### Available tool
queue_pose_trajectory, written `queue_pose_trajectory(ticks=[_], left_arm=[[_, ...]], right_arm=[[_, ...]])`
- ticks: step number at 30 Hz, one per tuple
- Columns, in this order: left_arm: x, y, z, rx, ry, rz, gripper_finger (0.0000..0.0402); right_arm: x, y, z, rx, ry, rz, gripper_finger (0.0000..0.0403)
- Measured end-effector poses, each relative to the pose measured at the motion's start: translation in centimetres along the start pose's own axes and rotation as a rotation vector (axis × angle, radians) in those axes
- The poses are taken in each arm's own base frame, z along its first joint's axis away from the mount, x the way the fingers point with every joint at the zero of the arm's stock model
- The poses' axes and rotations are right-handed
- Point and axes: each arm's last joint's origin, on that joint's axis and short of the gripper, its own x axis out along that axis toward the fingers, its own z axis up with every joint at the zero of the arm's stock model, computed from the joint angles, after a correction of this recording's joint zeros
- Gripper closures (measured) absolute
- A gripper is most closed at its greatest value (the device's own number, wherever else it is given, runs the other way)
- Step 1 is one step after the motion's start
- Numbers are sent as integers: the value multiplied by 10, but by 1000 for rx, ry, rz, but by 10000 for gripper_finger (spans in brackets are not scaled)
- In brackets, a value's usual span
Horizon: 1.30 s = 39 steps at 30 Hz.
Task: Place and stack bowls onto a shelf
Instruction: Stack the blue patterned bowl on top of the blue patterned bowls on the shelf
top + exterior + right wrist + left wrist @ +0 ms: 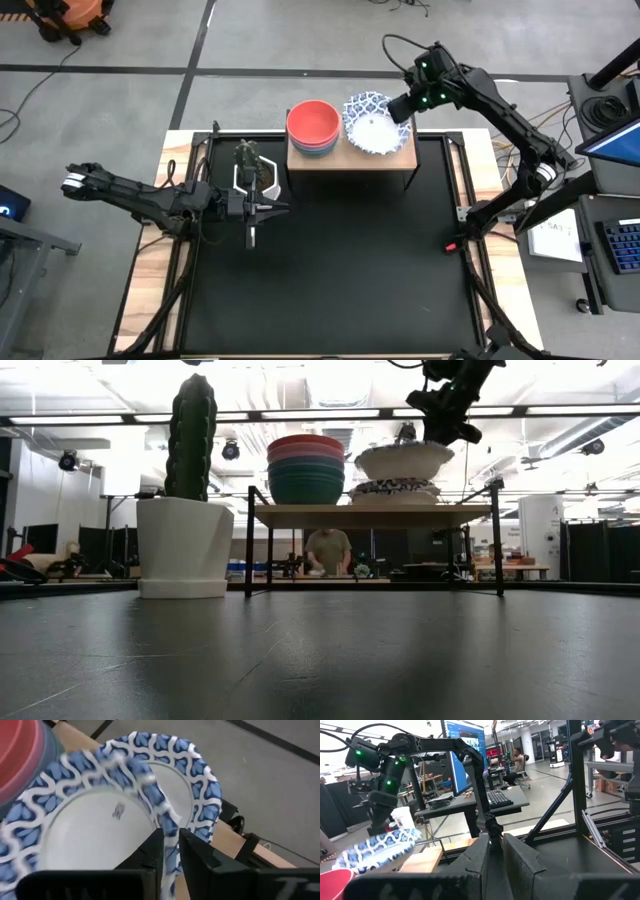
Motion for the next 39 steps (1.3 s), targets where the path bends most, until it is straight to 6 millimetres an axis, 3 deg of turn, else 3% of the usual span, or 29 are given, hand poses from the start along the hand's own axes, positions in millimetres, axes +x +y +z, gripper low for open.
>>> queue_pose_trajectory(ticks=[11,21,31,39], left_arm=[[0,0,0,0,0,0,363],[0,0,0,4,0,0,363],[0,0,0,4,1,-1,363],[0,0,0,2,1,-1,363]], right_arm=[[0,-13,10,20,-90,-22,312],[-3,1,20,-64,-204,121,312],[27,37,-6,-195,-80,313,347],[49,40,-19,-208,-72,323,360]])
